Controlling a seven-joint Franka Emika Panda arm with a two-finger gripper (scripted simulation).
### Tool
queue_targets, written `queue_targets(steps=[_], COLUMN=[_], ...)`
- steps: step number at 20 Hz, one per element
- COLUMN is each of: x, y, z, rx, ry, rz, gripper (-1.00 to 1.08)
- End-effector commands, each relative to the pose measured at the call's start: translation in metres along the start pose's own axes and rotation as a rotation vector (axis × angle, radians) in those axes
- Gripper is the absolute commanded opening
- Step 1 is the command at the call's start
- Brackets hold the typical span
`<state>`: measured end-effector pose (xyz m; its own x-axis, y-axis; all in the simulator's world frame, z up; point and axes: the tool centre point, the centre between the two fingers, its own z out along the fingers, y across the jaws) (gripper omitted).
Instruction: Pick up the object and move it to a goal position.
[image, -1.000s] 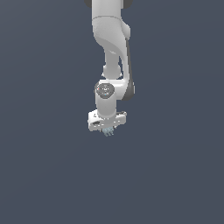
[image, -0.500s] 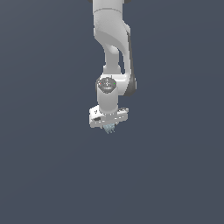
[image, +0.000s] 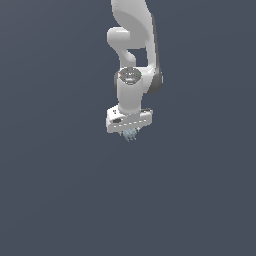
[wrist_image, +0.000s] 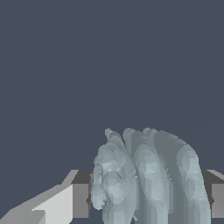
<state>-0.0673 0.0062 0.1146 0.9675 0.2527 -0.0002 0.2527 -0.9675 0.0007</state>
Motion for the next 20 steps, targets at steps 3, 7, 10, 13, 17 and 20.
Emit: queue_targets(steps=[3, 7, 10, 13, 17, 20], x=[-0.014, -0.027, -0.034, -0.041, -0.047, -0.050], y=[-0.019, -0.035, -0.046, -0.055, -0.065, -0.069], z=[-0.035, -0.066, -0.087, -0.104, -0.122, -0.132], rx=[-0.001, -0.001, -0.001, -0.001, 0.000, 0.000], ry=[0.001, 0.000, 0.000, 0.000, 0.000, 0.000], rz=[0.000, 0.000, 0.000, 0.000, 0.000, 0.000], gripper=[-1.00, -1.00, -1.00, -1.00, -1.00, -1.00])
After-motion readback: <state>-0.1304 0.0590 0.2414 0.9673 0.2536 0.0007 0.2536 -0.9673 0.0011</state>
